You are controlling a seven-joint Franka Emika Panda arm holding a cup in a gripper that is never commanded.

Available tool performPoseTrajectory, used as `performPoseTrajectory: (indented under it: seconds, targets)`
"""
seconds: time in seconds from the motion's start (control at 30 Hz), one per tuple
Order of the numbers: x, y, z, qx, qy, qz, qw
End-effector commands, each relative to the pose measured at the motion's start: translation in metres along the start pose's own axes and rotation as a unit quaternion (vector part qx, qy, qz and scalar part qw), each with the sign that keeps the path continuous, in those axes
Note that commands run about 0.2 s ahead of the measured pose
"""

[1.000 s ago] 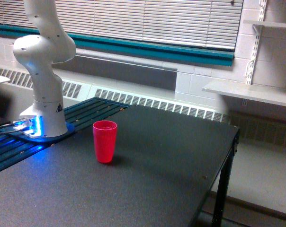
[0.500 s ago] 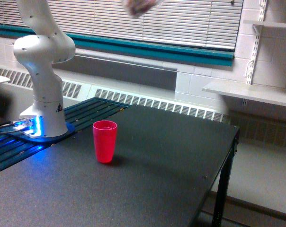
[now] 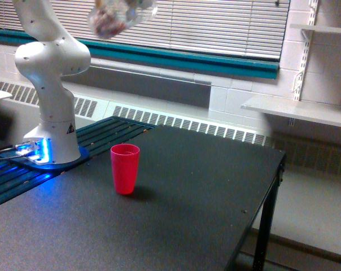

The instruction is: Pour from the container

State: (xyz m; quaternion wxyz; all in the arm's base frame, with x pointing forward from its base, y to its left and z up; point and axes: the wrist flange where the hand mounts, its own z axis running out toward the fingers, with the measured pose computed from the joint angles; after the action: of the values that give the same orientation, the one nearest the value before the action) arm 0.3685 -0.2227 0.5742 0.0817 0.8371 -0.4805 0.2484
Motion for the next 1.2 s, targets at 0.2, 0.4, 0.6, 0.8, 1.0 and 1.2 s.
performPoseTrajectory:
  seconds: [0.2,0.4,0.6,0.8,1.0,1.2]
  targets:
    - [-0.052,0.011,0.09,-0.067,-0.04,-0.077,0.9939]
    - [-0.09,0.023,0.134,-0.105,-0.066,-0.115,0.9856]
    - [-0.13,0.037,0.166,-0.126,-0.092,-0.141,0.9776]
    - [-0.173,0.056,0.191,-0.144,-0.118,-0.163,0.969]
    - [-0.206,0.067,0.201,-0.15,-0.132,-0.168,0.9652]
    - [-0.202,0.068,0.198,-0.148,-0.105,-0.159,0.9704]
